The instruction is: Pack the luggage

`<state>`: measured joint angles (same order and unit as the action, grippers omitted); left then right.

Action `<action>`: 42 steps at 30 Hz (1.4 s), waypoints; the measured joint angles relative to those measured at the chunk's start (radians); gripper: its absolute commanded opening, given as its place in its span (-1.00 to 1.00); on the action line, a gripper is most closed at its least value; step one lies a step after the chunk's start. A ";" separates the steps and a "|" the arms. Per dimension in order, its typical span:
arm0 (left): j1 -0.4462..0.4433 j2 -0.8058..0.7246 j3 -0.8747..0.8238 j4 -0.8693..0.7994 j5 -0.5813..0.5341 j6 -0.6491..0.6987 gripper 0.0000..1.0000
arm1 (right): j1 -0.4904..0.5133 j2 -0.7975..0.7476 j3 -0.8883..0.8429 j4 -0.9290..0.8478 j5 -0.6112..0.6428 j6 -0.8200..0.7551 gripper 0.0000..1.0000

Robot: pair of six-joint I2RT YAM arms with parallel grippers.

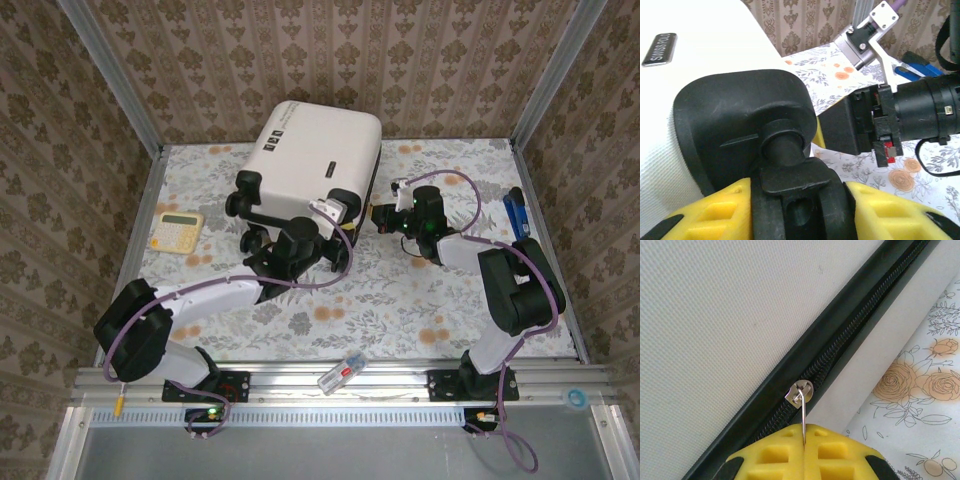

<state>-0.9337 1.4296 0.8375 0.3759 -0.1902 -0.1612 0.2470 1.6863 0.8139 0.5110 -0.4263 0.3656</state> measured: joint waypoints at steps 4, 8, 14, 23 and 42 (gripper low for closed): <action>0.007 -0.001 0.000 0.000 0.001 0.028 -0.39 | 0.000 0.000 0.024 -0.041 0.024 -0.005 -1.00; 0.011 -0.029 -0.023 -0.002 0.014 0.071 -0.41 | -0.001 0.000 0.044 -0.080 0.057 -0.008 -1.00; 0.013 -0.121 -0.101 -0.004 0.037 0.125 -0.42 | -0.034 0.027 0.092 -0.128 0.088 -0.006 -1.00; 0.014 -0.265 -0.221 0.000 0.096 0.186 -0.33 | -0.112 0.061 0.143 -0.179 0.112 0.008 -1.00; 0.194 -0.555 -0.449 0.039 0.305 0.189 -0.22 | -0.187 0.061 0.142 -0.200 0.078 0.055 -1.00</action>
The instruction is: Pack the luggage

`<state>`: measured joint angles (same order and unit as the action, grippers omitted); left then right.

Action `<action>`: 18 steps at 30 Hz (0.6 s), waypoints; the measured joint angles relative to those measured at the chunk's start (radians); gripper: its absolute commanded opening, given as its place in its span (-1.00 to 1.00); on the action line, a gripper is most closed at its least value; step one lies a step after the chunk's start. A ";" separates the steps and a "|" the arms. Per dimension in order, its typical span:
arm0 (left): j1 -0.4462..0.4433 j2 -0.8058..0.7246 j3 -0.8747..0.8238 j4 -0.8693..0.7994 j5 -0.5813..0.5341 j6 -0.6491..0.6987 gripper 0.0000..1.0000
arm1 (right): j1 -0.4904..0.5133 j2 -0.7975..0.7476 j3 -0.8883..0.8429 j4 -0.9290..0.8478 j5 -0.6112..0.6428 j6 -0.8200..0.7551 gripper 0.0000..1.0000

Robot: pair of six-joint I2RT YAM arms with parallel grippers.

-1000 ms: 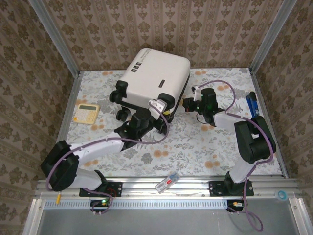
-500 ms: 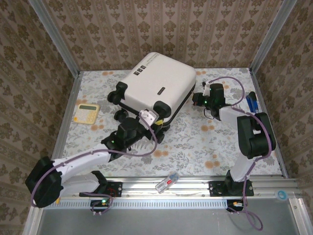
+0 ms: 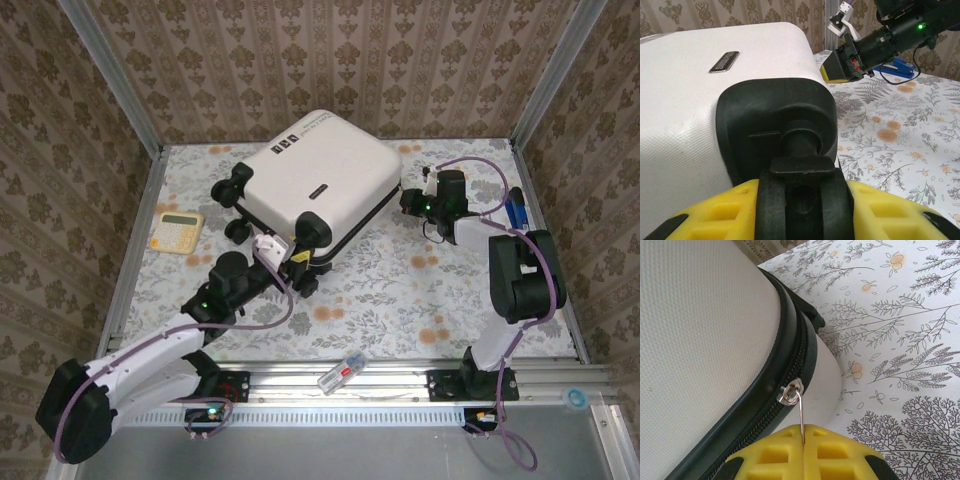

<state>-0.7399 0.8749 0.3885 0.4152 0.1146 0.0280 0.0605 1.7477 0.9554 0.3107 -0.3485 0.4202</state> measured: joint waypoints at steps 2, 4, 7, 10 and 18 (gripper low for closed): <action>0.022 -0.006 -0.015 0.021 0.021 -0.007 0.03 | 0.000 -0.001 -0.010 0.008 -0.006 0.003 -1.00; 0.045 -0.006 -0.019 0.026 0.023 -0.019 0.30 | -0.001 -0.006 -0.028 0.031 -0.007 0.006 -1.00; 0.072 -0.003 -0.019 0.032 0.017 -0.037 0.48 | -0.007 -0.027 -0.064 0.057 -0.008 0.014 -1.00; 0.086 0.013 -0.019 0.042 0.010 -0.046 0.58 | -0.017 -0.058 -0.107 0.076 -0.008 0.027 -1.00; 0.106 0.093 -0.005 0.034 -0.051 -0.055 0.64 | -0.024 -0.156 -0.220 0.097 0.006 0.042 -1.00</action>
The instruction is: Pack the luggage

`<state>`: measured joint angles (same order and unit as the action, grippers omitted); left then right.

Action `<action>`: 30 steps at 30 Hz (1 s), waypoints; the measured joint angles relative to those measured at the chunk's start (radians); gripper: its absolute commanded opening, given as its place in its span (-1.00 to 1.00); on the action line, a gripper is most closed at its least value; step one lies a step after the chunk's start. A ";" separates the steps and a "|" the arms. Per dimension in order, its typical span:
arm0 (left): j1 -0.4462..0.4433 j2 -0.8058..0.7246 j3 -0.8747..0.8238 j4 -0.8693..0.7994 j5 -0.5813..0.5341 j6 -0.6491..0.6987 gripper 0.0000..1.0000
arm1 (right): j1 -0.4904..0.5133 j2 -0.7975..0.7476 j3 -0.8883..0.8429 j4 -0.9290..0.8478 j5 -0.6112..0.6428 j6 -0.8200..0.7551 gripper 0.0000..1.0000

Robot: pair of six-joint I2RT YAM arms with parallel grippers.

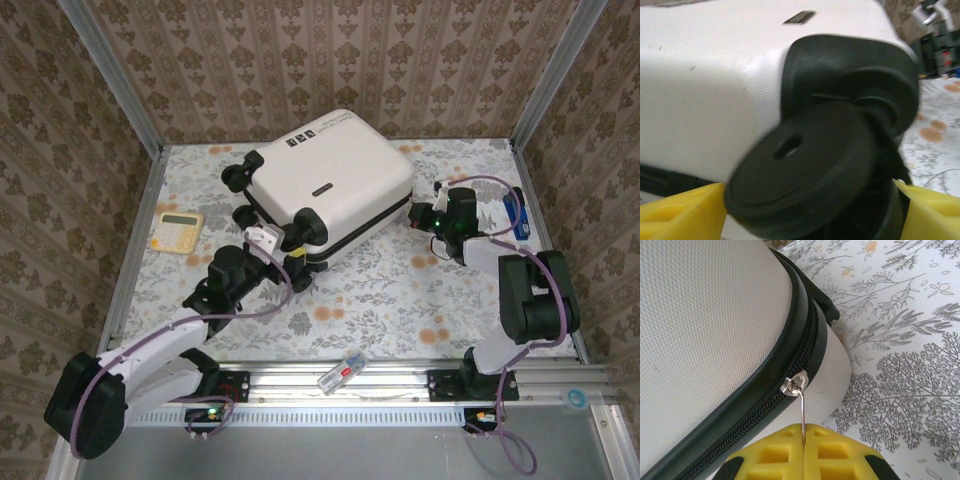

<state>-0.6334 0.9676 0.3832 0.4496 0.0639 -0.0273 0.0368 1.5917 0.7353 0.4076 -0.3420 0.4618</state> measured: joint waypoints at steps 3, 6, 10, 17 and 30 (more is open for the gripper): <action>0.017 0.039 0.020 -0.011 -0.024 0.000 0.65 | 0.016 -0.035 -0.027 -0.008 0.024 -0.002 -1.00; 0.040 0.069 0.040 -0.020 -0.039 0.000 0.65 | 0.031 -0.079 -0.056 -0.027 0.047 -0.002 -1.00; 0.081 0.111 0.067 -0.032 -0.049 -0.002 0.65 | 0.039 -0.134 -0.087 -0.066 0.067 -0.007 -1.00; 0.137 0.216 0.140 -0.037 -0.034 -0.006 0.65 | 0.054 -0.220 -0.135 -0.121 0.104 -0.013 -1.00; 0.329 0.595 0.429 0.023 0.098 -0.086 0.59 | 0.104 -0.345 -0.222 -0.156 0.128 -0.009 -1.00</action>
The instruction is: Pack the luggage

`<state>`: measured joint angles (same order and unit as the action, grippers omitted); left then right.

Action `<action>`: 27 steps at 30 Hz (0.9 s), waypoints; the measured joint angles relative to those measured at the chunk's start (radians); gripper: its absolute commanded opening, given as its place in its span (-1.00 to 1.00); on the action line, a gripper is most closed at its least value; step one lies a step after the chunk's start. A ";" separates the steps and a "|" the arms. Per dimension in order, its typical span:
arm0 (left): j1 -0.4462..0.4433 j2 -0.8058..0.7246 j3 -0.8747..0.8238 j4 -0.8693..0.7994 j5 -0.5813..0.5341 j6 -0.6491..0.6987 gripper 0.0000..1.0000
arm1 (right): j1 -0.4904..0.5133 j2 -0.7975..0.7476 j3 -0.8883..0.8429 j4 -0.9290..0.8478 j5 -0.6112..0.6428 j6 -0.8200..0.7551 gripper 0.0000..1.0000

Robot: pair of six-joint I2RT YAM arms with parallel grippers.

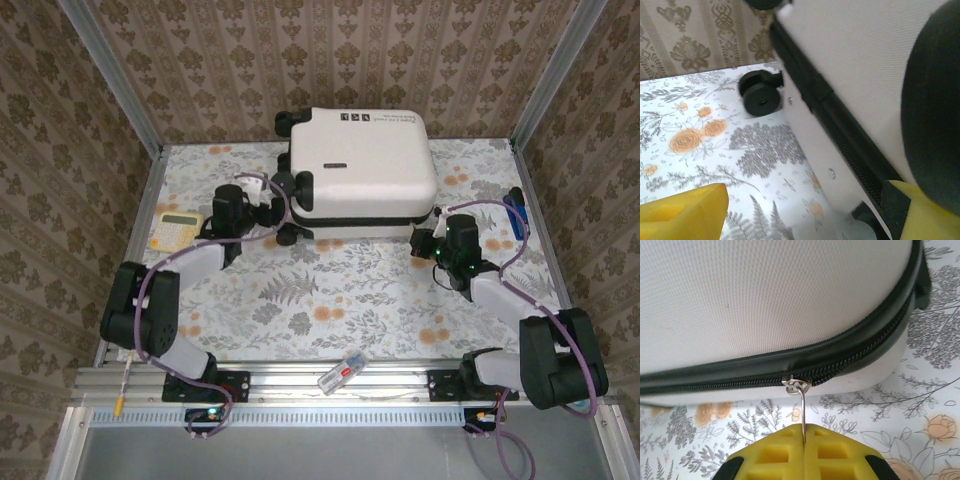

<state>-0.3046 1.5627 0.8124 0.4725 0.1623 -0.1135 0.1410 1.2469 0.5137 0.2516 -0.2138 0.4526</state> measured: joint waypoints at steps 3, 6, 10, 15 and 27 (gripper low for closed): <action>0.053 0.025 0.040 0.008 0.006 -0.075 0.59 | 0.009 -0.001 0.000 -0.005 0.001 0.000 -1.00; 0.081 0.003 0.042 0.011 -0.012 -0.136 0.59 | 0.009 -0.001 0.000 -0.006 0.001 0.000 -1.00; 0.080 -0.089 -0.002 -0.019 -0.028 -0.221 0.59 | 0.011 -0.001 0.000 -0.006 0.001 -0.001 -1.00; 0.050 -0.241 -0.088 -0.059 -0.036 -0.348 0.63 | 0.013 -0.001 0.000 -0.006 0.001 -0.003 -1.00; -0.101 -0.289 -0.126 -0.066 -0.025 -0.758 0.69 | 0.025 0.010 0.000 -0.001 0.002 -0.004 -1.00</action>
<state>-0.4053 1.2739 0.6865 0.4068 0.1371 -0.8711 0.1658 1.2564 0.5137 0.2504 -0.2123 0.4488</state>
